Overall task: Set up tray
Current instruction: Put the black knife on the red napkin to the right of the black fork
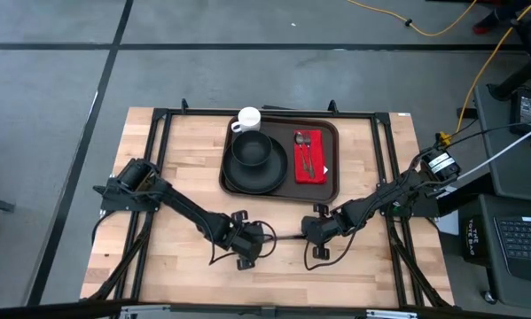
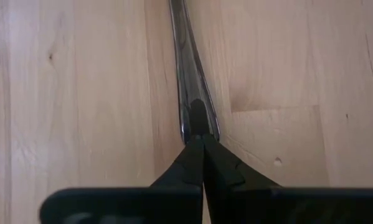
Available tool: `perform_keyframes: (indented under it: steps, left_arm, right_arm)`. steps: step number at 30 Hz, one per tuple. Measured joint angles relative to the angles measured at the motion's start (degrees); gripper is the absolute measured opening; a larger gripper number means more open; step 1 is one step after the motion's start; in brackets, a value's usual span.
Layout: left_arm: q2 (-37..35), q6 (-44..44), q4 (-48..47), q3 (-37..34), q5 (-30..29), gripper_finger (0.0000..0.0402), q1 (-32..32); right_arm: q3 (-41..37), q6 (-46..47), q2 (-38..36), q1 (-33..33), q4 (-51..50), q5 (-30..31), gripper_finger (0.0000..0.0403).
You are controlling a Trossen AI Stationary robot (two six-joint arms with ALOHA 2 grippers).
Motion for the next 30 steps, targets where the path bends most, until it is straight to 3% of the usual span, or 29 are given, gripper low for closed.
perform_keyframes:
  steps: [7,30]
  left_arm:
    - [0.00,0.03,-0.07,0.00,-0.15,0.0199,0.50]
    - [2.36,0.62,-2.36,0.20,2.83,0.0200,1.04]
  right_arm:
    - [0.00,0.10,0.00,0.00,-0.02,0.00,0.0000]
    - [-0.02,0.10,0.00,-0.05,-0.02,0.00,0.0000]
